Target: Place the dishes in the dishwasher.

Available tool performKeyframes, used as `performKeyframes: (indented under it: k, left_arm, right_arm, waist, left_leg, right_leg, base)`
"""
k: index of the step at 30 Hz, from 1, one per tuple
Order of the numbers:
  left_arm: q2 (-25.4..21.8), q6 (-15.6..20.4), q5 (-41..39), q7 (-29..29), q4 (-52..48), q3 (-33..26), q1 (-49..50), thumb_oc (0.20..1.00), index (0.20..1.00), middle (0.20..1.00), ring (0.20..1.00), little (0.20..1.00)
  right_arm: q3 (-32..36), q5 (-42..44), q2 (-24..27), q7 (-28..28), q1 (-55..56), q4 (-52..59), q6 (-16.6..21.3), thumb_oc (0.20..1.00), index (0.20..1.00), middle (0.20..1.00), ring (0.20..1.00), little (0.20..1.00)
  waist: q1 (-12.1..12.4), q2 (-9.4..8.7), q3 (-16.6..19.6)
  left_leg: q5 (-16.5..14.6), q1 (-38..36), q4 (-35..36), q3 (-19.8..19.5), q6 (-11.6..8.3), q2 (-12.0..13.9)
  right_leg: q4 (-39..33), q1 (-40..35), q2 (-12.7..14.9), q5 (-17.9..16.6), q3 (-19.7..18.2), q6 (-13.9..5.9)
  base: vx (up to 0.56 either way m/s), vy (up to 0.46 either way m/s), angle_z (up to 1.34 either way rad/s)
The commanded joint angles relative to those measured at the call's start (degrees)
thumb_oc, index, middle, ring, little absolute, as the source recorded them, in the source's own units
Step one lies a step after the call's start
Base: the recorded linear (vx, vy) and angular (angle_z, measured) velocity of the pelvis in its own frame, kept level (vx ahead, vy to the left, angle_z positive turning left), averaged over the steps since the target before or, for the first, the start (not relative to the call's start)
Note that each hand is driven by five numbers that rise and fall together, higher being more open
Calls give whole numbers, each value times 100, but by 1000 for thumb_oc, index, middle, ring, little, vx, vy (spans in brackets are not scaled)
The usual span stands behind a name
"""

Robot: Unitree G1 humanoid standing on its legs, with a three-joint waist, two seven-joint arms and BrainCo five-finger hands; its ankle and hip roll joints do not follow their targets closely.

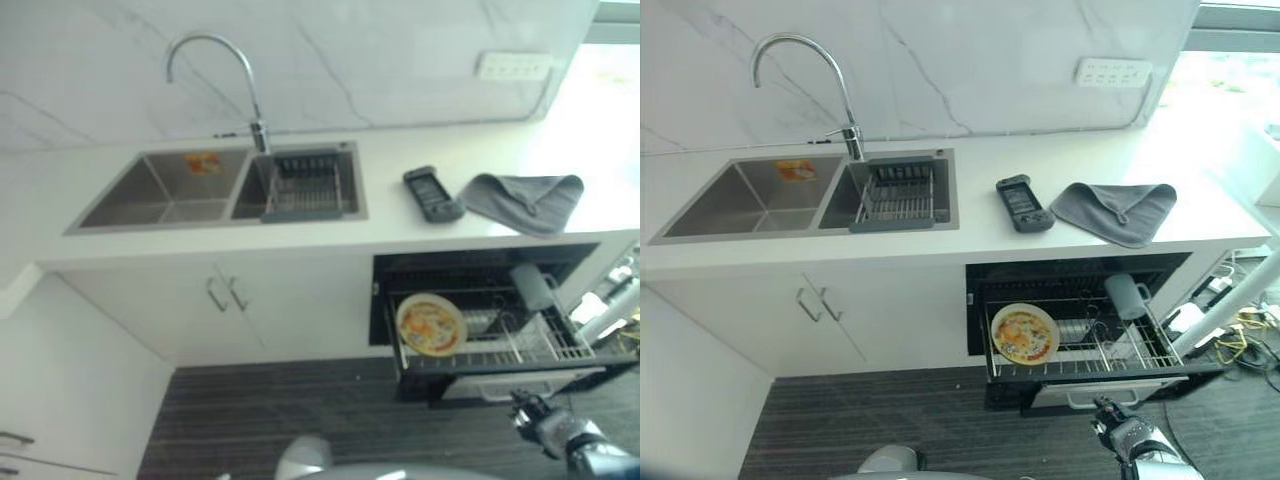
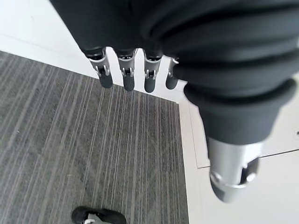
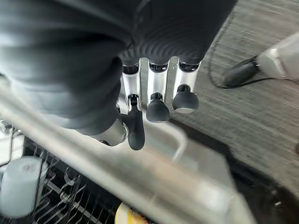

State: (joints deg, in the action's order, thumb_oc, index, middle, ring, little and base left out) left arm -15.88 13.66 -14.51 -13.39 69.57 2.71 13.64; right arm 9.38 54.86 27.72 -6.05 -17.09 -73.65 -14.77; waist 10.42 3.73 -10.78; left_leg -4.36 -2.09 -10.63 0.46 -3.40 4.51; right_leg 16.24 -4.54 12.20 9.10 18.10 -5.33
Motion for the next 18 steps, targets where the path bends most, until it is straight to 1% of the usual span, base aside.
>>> performKeyframes:
  k: [1, 4, 7, 13, 14, 16, 18]
  left_arm:
    - [-309, 75, 217, 31, -194, 261, -214, 1000, 1000, 1000, 1000, 1000]
    - [-379, -6, 90, 119, -322, 377, -309, 1000, 1000, 1000, 1000, 1000]
    - [-368, 3, -244, 201, -621, 613, -452, 1000, 1000, 1000, 1000, 1000]
    - [-305, -26, -440, 198, -1031, 827, -391, 1000, 1000, 1000, 1000, 1000]
    - [-336, -85, -531, 233, -1355, 937, -302, 1000, 1000, 1000, 1000, 1000]
    - [-374, -160, -523, 245, -1538, 970, -258, 1000, 1000, 1000, 1000, 1000]
    - [-473, -288, -512, 321, -1821, 1014, -189, 1000, 1000, 1000, 1000, 1000]
  right_arm:
    - [-114, -176, 287, -84, -538, 120, -24, 200, 200, 200, 200, 200]
    - [-277, -182, 547, -206, -994, 177, -160, 200, 200, 200, 200, 200]
    - [-481, -397, 1118, -277, -1789, 155, -406, 200, 200, 200, 200, 200]
    - [-628, -576, 1651, -346, -2354, 67, -469, 200, 200, 200, 200, 200]
    - [-748, -661, 1942, -430, -2757, 65, -478, 200, 200, 200, 200, 200]
    - [-811, -699, 2057, -459, -2967, 66, -437, 200, 200, 200, 200, 200]
    - [-977, -820, 2247, -521, -3348, 102, -410, 200, 200, 200, 200, 200]
  waist:
    - [86, 21, -187]
    - [111, 159, -347]
    - [170, 526, -733]
    - [284, 893, -1028]
    - [368, 1082, -1160]
    - [428, 1167, -1193]
    - [524, 1318, -1222]
  left_leg:
    - [258, 509, -584, -292, -247, 126]
    - [374, 823, -633, -337, -274, 66]
    - [653, 1420, -671, -412, -288, -76]
    - [860, 1744, -469, -512, -240, -299]
    - [957, 1842, -284, -542, -213, -396]
    - [1036, 1889, -171, -581, -200, -428]
    - [1187, 1956, 40, -679, -178, -480]
  right_leg:
    - [21, 114, -36, -343, -110, 217]
    - [205, 437, 52, -354, -136, 209]
    - [640, 1145, 220, -333, -200, 214]
    - [918, 1594, 353, -300, -241, 197]
    - [1077, 1794, 438, -221, -265, 165]
    - [1102, 1861, 455, -205, -252, 157]
    - [1228, 2012, 471, -134, -271, 141]
  base:
    - [-38, 30, 3]
    - [-122, 76, -1]
    - [-326, 187, 2]
    - [-114, 97, 4]
    - [-132, 90, 15]
    - [-70, 44, -4]
    - [-6, 48, 7]
